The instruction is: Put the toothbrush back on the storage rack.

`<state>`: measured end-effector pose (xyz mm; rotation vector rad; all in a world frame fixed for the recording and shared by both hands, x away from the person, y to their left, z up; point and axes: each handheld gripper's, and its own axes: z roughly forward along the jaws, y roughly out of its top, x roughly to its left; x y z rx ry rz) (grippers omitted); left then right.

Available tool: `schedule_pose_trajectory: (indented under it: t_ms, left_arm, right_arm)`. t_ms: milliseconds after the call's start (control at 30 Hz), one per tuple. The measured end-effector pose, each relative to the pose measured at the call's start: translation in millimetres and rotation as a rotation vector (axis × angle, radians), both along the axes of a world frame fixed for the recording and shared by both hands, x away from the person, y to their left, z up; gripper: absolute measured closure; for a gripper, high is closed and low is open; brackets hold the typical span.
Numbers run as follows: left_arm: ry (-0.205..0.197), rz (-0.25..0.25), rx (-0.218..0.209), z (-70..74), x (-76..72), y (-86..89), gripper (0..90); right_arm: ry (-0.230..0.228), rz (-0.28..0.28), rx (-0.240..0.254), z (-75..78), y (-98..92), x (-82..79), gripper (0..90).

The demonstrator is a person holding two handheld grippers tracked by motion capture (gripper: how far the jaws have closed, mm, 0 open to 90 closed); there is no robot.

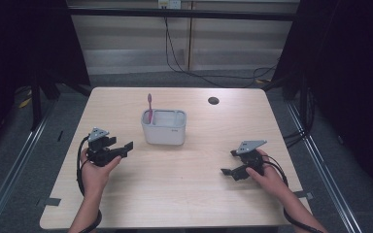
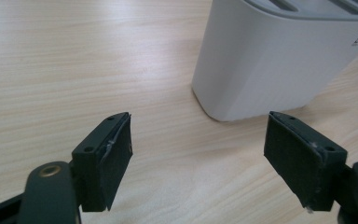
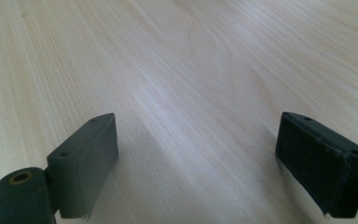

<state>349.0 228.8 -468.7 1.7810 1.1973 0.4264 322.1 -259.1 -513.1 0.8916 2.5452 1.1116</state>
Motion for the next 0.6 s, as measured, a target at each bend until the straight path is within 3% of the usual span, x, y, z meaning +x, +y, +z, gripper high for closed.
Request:
schedule_pose_trajectory:
  t_ms: [600]
  left_arm:
    - [0.038,-0.044,0.050,-16.4,-9.1,14.8,23.5]
  right_arm:
    - [0.000,0.000,0.000,0.0,0.0,0.0,12.6]
